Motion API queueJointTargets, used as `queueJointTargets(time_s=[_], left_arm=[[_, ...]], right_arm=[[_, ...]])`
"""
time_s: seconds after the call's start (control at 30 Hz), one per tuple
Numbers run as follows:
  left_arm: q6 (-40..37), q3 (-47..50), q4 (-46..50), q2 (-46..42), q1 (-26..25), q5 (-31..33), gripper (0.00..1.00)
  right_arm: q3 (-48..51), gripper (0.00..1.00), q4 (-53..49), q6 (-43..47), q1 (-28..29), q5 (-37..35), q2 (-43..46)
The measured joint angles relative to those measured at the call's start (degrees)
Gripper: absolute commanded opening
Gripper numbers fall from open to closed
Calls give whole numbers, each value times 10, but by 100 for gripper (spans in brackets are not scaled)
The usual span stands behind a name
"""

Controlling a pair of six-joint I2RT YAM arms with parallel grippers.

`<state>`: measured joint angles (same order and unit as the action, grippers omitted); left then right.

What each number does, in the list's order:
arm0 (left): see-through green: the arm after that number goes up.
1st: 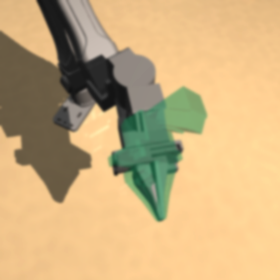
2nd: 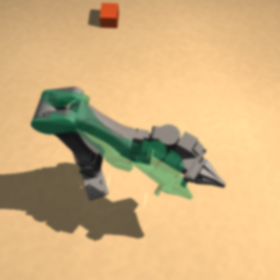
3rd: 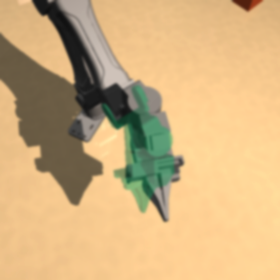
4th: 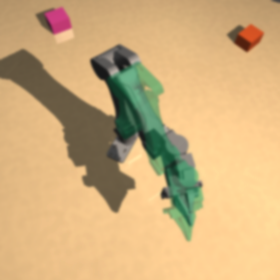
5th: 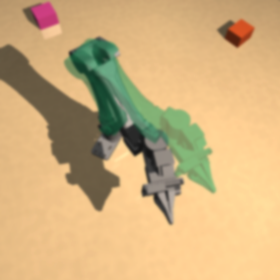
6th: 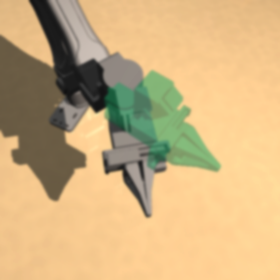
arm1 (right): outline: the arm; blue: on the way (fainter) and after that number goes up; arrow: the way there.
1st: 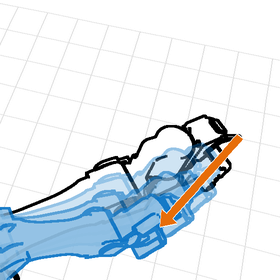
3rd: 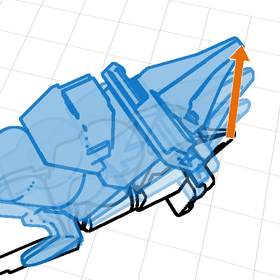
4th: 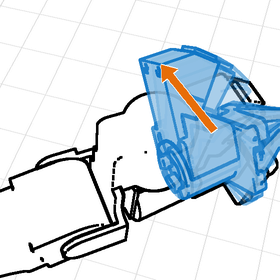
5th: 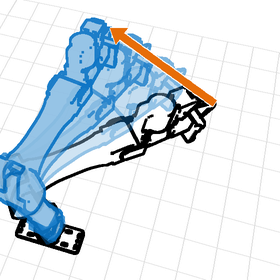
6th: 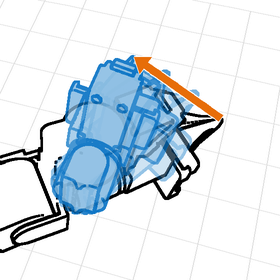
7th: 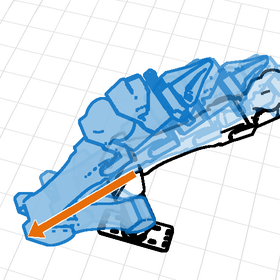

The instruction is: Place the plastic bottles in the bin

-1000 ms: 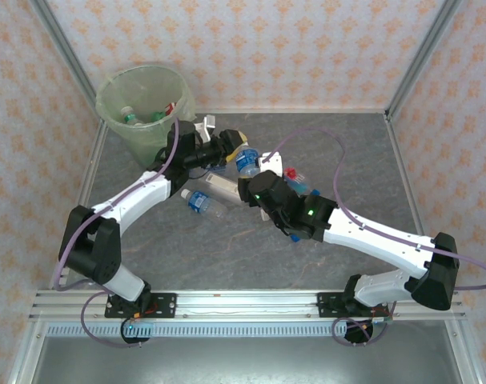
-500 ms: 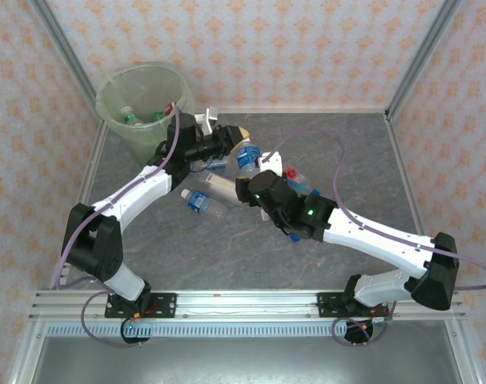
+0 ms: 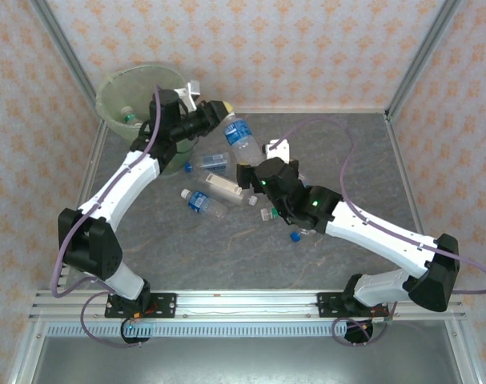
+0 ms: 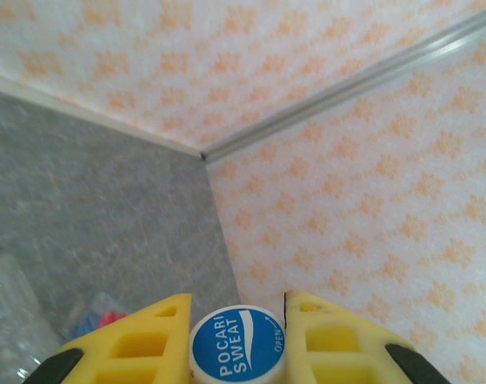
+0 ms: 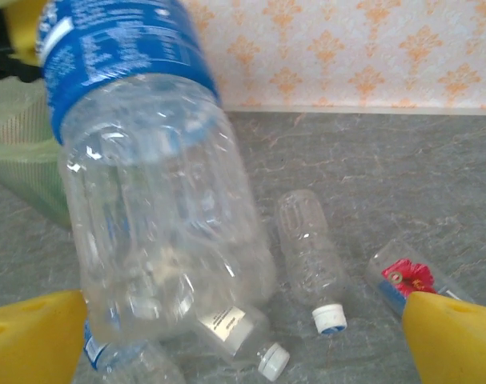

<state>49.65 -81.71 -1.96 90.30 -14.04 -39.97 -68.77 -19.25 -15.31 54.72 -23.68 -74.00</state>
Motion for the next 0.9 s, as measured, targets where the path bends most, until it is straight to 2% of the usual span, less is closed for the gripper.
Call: queueJointTargets(time_s=[0.47, 0.67, 0.9], left_arm=[[-95, -184, 167, 1, 141, 97, 20], [-144, -273, 236, 19, 175, 199, 20], [-185, -376, 313, 80, 179, 347, 20]], right_arm=[[-33, 100, 52, 56, -86, 70, -12], [-42, 100, 60, 78, -114, 110, -31], [-51, 100, 67, 92, -154, 153, -49]])
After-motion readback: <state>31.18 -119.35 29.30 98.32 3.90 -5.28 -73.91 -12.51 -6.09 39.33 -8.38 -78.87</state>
